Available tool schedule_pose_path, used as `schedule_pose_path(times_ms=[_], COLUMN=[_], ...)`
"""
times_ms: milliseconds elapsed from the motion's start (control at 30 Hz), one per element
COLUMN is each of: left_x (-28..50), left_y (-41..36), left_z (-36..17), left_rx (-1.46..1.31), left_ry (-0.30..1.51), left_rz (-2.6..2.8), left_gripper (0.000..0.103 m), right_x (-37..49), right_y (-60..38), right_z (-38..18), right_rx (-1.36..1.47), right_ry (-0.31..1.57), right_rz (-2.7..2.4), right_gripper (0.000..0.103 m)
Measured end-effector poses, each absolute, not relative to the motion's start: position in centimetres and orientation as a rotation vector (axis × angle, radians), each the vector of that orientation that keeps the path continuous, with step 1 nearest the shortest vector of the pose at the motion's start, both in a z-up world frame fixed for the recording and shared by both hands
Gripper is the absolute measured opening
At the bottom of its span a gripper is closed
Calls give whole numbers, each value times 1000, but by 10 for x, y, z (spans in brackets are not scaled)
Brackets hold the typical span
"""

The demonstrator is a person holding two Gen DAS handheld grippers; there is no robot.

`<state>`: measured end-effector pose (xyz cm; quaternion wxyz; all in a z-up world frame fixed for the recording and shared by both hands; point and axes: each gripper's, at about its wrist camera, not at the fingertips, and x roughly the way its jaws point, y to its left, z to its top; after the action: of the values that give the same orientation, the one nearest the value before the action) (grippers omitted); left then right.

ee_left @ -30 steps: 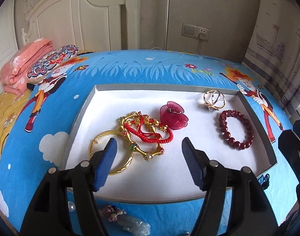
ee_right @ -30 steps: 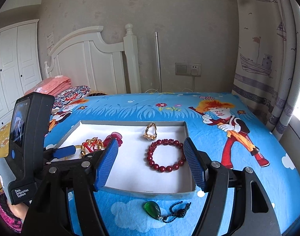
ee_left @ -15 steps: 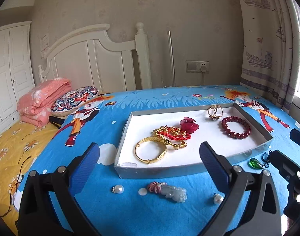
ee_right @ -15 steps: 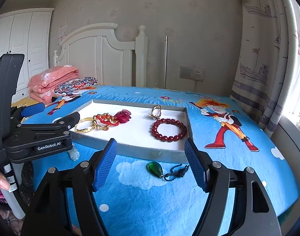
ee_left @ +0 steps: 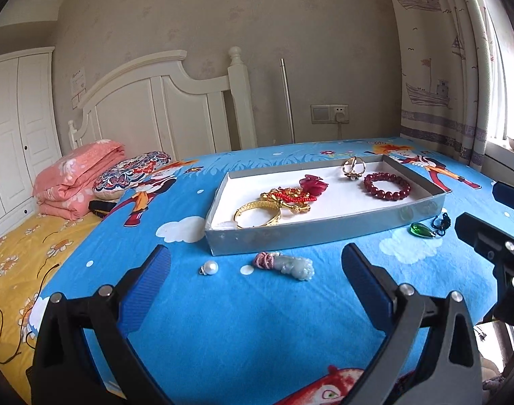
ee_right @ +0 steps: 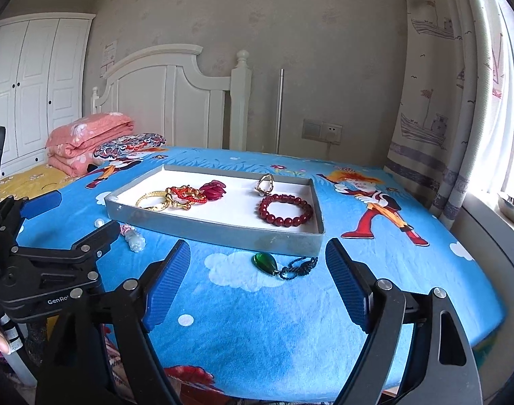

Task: Organize jewelry
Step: 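Withdraw both open tools from the tray over the remaining jewelry, then grasp the green pendant by its black cord with the right tool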

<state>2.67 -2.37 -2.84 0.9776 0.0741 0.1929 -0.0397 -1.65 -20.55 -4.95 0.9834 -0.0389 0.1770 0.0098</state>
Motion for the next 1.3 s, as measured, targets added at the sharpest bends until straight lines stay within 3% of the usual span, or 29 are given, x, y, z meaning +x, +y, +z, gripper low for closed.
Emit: schedule_pose_path(times_ms=[900, 1300], left_x=[48, 57], left_y=[-10, -4], left_z=[-54, -59], left_rx=[82, 68], left_ry=[511, 527], left_rz=[-72, -44], left_gripper=[98, 98], right_x=[16, 53], right_y=[-244, -255], right_z=[-79, -83], right_rx=[32, 86], right_ry=[455, 501], right_rz=[-68, -103], right_gripper=[80, 54])
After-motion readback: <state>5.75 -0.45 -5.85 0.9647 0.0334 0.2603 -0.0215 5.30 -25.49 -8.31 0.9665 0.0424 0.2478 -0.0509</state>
